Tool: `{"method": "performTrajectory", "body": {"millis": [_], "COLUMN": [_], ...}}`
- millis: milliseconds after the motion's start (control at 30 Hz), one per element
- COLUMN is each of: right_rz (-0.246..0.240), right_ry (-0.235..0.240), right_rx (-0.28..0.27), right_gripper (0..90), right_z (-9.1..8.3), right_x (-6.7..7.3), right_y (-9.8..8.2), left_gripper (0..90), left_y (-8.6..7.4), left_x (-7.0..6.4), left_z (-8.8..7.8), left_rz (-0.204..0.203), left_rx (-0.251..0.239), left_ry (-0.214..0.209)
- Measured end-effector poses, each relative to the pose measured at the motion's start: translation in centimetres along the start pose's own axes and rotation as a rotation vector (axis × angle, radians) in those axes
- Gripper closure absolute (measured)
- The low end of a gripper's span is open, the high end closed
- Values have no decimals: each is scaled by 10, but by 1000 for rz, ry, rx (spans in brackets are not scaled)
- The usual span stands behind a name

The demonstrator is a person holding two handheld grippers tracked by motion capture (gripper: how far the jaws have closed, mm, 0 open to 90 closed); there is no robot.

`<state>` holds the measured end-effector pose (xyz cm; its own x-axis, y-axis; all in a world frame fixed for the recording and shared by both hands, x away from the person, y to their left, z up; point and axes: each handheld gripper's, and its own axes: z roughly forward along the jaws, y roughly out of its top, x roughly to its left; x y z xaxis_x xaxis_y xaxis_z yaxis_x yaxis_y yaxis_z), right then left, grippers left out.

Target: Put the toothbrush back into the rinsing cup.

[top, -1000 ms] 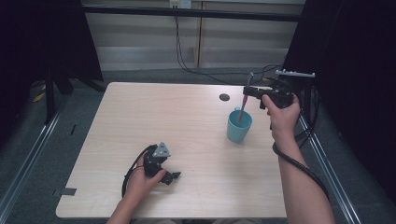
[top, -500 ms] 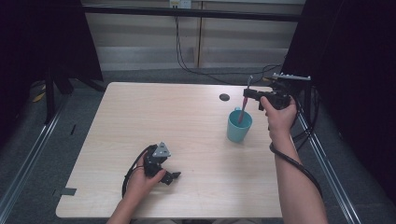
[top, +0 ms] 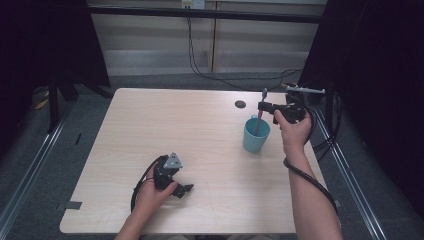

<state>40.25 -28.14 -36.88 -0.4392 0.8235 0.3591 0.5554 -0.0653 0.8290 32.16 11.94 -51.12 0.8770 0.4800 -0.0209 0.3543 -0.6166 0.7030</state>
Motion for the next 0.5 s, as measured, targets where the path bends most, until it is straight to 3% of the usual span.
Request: {"method": "performTrajectory", "body": {"millis": [500], "right_rz": [13], "right_ry": [-40], "right_rx": [13], "right_gripper": [831], "right_z": [-2], "right_x": [-12], "right_y": [-15], "left_gripper": [0], "left_y": [0], "left_x": [-1], "left_z": [0], "left_rz": [-7], "left_rx": [-2], "left_ry": [0]}}
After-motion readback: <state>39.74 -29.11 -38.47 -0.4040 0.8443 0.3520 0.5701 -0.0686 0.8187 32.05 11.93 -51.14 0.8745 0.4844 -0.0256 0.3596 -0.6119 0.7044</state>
